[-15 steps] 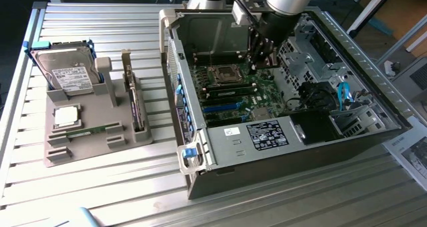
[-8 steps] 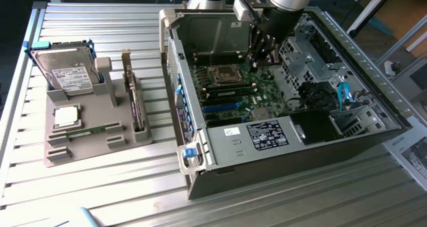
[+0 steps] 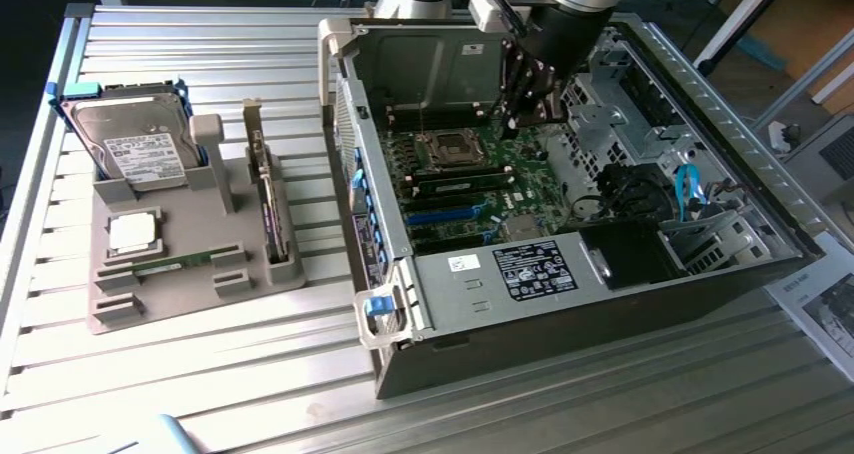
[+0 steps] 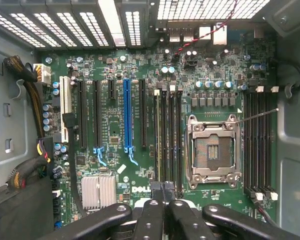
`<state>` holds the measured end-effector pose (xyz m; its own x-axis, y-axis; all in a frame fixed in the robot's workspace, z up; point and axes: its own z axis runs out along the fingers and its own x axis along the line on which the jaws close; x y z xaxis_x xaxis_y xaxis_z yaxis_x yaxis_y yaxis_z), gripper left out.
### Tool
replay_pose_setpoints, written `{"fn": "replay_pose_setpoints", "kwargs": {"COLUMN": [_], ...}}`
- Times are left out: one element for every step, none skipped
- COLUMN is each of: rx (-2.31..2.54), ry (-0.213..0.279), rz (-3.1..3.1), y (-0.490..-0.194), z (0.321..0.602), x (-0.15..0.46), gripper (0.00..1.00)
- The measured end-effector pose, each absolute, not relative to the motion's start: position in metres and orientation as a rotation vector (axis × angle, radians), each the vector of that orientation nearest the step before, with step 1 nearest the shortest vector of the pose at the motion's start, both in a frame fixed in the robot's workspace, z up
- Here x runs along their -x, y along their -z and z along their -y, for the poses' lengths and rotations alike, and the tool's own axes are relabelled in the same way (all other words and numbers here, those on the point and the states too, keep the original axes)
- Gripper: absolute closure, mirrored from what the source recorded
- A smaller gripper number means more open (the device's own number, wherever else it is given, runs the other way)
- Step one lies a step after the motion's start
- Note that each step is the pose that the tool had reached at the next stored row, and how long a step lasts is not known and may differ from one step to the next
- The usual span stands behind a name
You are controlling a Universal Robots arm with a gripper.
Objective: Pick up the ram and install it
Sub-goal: 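Press down the ram until it locks into place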
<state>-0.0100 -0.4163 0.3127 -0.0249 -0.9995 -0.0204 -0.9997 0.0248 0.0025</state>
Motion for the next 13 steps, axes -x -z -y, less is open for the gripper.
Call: {"fn": "replay_pose_setpoints", "kwargs": {"rx": [2.185, 2.185, 2.185, 2.185, 2.185, 2.185, 2.185, 2.185, 2.185, 2.185, 2.184, 2.161, 2.125], "ry": [-0.025, -0.025, -0.025, -0.025, -0.025, -0.025, -0.025, -0.025, -0.025, -0.025, -0.025, -0.025, -0.025], "rz": [-2.240, -2.240, -2.240, -2.240, -2.240, -2.240, -2.240, -2.240, -2.240, -2.240, -2.240, -2.263, -2.295], "y": [-0.3127, -0.3127, -0.3127, -0.3127, -0.3127, -0.3127, -0.3127, -0.3127, -0.3127, -0.3127, -0.3127, -0.3127, -0.3126], "z": [0.4163, 0.4163, 0.4163, 0.4163, 0.4163, 0.4163, 0.4163, 0.4163, 0.4163, 0.4163, 0.4163, 0.4163, 0.4163], "x": [0.0099, 0.0100, 0.0100, 0.0100, 0.0099, 0.0099, 0.0099, 0.0100, 0.0099, 0.0100, 0.0100, 0.0099, 0.0099], "gripper": [0.90, 0.90, 0.90, 0.90, 0.90, 0.90, 0.90, 0.90, 0.90, 0.90, 0.90, 0.90, 0.90]}}
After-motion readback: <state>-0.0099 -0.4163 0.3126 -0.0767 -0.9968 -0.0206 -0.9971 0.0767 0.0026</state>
